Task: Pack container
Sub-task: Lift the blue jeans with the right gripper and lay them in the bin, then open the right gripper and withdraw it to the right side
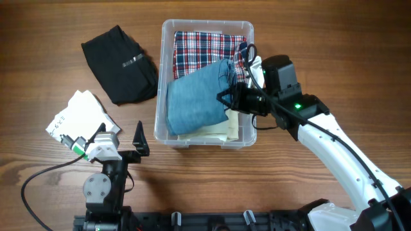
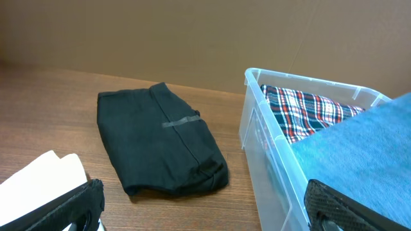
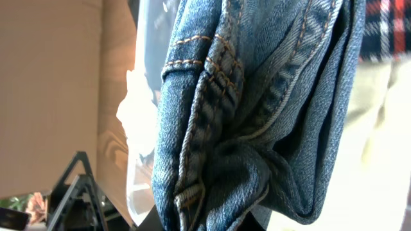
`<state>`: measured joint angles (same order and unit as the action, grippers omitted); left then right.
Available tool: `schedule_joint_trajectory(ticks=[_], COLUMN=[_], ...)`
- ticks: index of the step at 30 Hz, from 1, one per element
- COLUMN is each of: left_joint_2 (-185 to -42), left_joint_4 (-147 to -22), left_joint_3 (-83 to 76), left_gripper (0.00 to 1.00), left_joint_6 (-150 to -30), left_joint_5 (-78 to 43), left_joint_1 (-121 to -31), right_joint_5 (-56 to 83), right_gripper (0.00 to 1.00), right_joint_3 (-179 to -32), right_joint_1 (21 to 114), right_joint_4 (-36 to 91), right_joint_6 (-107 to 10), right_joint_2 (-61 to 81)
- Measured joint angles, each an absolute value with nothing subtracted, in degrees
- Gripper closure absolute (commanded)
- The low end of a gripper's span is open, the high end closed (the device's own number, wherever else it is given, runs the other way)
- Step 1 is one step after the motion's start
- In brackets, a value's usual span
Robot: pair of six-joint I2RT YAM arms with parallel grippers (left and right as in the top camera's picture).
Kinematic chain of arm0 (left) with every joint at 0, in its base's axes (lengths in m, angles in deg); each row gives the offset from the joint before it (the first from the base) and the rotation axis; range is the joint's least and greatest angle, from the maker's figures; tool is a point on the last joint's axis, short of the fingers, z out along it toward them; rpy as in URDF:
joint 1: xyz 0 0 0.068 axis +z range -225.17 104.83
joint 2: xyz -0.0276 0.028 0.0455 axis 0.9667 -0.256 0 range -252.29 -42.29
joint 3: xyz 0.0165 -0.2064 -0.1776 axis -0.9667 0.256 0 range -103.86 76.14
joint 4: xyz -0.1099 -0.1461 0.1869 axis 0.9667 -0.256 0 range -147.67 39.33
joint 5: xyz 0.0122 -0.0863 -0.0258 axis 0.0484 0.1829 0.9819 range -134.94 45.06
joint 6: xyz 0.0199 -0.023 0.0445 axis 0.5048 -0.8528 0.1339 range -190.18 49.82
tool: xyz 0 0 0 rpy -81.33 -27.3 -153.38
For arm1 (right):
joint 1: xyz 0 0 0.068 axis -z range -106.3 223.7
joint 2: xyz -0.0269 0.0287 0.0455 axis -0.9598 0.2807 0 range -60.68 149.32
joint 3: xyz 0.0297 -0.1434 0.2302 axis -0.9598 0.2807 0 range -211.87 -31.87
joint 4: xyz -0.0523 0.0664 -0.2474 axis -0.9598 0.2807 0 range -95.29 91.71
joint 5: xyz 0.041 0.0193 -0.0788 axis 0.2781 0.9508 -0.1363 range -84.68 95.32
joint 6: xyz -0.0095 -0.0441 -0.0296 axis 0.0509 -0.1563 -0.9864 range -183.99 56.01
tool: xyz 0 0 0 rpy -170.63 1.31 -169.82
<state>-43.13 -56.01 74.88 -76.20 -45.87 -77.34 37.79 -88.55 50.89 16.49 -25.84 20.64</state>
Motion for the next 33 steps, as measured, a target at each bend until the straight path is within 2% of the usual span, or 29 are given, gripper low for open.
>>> schedule_joint_trajectory(ticks=[5, 8, 11, 12, 15, 18, 22, 29, 31, 33], left_joint_2=[-43.1, -43.1, -43.1, -43.1, -43.1, -43.1, -43.1, -43.1, -43.1, -43.1], left_joint_4=[-56.0, -56.0, -56.0, -56.0, -56.0, -56.0, -56.0, -56.0, -56.0, -56.0], left_joint_3=[74.9, 74.9, 74.9, 74.9, 74.9, 74.9, 74.9, 74.9, 74.9, 74.9], left_gripper=[0.0, 0.0, 0.0, 0.0, 0.0, 0.0, 0.0, 0.0, 0.0, 0.0], left_joint_6=[-76.2, -76.2, -76.2, -76.2, -76.2, -76.2, -76.2, -76.2, -76.2, -76.2], left_joint_5=[-45.9, -45.9, -45.9, -45.9, -45.9, -45.9, -45.9, -45.9, -45.9, -45.9], left_joint_1=[-77.3, -77.3, -77.3, -77.3, -77.3, -77.3, -77.3, -77.3, -77.3, -77.3], right_joint_5=[37.8, 37.7, 36.8, 36.3, 34.8, 32.3, 27.6, 18.9, 17.2, 16.2], right_gripper=[0.95, 0.65, 0.48, 0.39, 0.25, 0.22, 0.25, 0.26, 0.28, 0.34], right_joint_3=[-88.6, -87.9, -86.7, -86.6, -86.6, -86.6, -87.6, -95.2, -98.3, -100.1], right_joint_1=[50.8, 50.8, 50.8, 50.8, 50.8, 50.8, 50.3, 50.3, 50.3, 50.3], right_joint_4=[18.7, 18.7, 20.7, 21.3, 21.4, 21.5, 23.0, 34.2, 36.6, 37.4], right_joint_6=[-28.0, -29.1, -31.5, -32.4, -35.9, -39.8, -45.6, -54.3, -55.8, -56.8], right_joint_2=[20.6, 20.7, 20.6, 20.6, 20.6, 20.6, 20.6, 20.6, 20.4, 20.3])
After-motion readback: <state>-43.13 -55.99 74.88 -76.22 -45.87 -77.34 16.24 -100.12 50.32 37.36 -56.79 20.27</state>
